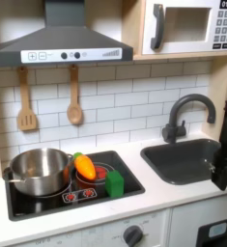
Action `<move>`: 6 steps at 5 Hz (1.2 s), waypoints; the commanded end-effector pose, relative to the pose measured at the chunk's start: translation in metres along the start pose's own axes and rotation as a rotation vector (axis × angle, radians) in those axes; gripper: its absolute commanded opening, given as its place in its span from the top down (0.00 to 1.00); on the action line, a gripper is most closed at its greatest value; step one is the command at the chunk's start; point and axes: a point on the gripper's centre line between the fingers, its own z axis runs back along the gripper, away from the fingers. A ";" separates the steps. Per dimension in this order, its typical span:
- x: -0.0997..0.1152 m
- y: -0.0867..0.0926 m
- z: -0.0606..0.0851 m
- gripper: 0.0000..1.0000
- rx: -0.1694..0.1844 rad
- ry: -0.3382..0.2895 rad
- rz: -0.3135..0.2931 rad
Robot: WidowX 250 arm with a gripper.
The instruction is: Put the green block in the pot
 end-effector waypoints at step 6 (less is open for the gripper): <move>0.002 -0.003 -0.002 0.00 -0.005 -0.014 0.013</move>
